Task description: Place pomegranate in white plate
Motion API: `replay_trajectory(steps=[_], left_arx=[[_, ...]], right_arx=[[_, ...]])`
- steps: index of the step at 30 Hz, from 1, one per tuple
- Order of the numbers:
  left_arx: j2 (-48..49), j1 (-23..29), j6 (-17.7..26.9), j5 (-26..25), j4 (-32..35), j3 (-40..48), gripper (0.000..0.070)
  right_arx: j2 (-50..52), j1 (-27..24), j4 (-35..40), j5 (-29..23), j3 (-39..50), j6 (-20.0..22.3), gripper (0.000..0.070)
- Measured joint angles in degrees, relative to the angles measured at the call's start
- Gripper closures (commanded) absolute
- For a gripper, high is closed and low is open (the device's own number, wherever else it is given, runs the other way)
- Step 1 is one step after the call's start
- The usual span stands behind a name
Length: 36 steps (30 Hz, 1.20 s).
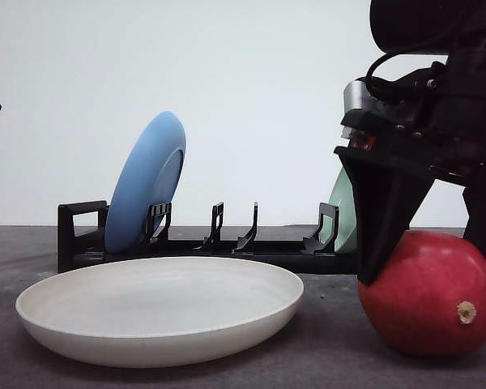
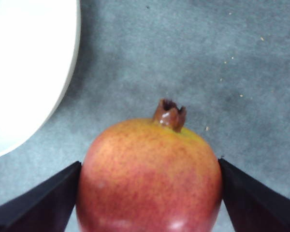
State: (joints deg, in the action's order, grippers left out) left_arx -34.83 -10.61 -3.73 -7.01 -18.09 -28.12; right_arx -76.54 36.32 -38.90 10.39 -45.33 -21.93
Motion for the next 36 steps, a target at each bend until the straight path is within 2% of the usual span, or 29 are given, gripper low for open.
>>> replay_trajectory(steps=[6,13,24,36], left_arx=[[0.0,0.0,0.0,0.0,0.0,0.0,0.0268],[0.0,0.0,0.0,0.0,0.0,0.0,0.0268],[0.0,0.0,0.0,0.0,0.0,0.0,0.0268],[-0.02,0.0,0.0,0.0,-0.02,0.0,0.0268]], right_arx=[[-0.06,0.85,-2.62,0.57,-5.11,2.02,0.0256],[-3.55,5.39,-1.88,0.77,-12.74,3.89,0.0256],[-17.95,11.8,7.39,1.07,-21.66,5.68,0.0256],[-24.07,13.18,12.16,1.48,-22.79,6.05,0.0242]])
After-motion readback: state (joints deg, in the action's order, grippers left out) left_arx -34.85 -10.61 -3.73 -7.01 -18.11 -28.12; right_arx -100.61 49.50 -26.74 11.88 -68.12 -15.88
